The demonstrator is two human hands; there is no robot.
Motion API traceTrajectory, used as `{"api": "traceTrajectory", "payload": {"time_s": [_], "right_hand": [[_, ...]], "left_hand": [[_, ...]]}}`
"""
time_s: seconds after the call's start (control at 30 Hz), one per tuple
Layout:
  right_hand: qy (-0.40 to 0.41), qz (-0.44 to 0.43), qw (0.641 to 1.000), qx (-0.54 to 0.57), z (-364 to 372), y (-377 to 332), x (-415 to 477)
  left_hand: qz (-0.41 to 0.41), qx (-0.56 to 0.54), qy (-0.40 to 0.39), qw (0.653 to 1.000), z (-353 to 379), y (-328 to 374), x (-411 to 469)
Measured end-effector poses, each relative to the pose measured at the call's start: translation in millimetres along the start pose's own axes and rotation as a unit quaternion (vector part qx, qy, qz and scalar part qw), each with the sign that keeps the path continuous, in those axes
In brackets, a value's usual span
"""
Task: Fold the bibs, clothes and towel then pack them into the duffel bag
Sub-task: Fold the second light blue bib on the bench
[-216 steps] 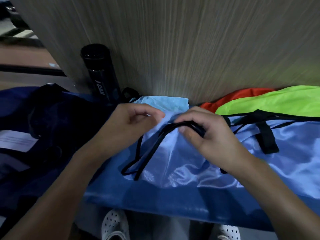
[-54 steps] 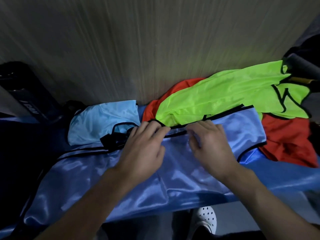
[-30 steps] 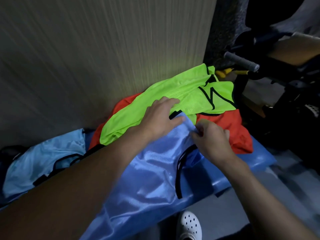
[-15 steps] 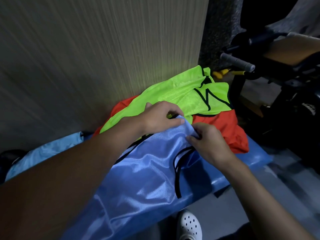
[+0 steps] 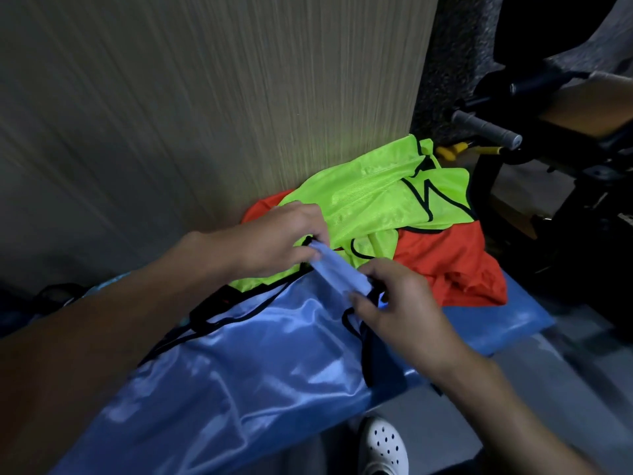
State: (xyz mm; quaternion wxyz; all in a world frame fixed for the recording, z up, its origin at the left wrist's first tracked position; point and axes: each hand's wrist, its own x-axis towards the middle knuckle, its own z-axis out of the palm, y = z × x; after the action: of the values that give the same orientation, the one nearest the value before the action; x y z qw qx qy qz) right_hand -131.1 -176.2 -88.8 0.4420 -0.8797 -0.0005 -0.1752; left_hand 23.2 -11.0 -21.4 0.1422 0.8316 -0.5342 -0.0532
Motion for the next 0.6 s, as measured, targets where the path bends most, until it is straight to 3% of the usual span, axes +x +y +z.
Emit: {"api": "traceTrajectory", "payload": {"time_s": [0.2, 0.37, 0.47, 0.6], "right_hand": [[-0.109, -0.084, 0.989, -0.049, 50, -28, -21], [-0.213, -0.126, 0.969, 0.008, 77, -41, -35], [-0.172, -0.12, 0.978, -0.005, 73, -39, -35], [-0.055, -0.027, 0.996, -0.06, 57, -21, -25]], "left_hand": [[0.031, 0.046, 0.047, 0.997, 8, -23, -74], [-0.038, 0.071, 0.009, 0.997, 32, -54, -132], [-0.126, 0.101, -0.049, 0.986, 38, -51, -146], [-0.145, 0.031, 0.059, 0.987, 46, -24, -125]]}}
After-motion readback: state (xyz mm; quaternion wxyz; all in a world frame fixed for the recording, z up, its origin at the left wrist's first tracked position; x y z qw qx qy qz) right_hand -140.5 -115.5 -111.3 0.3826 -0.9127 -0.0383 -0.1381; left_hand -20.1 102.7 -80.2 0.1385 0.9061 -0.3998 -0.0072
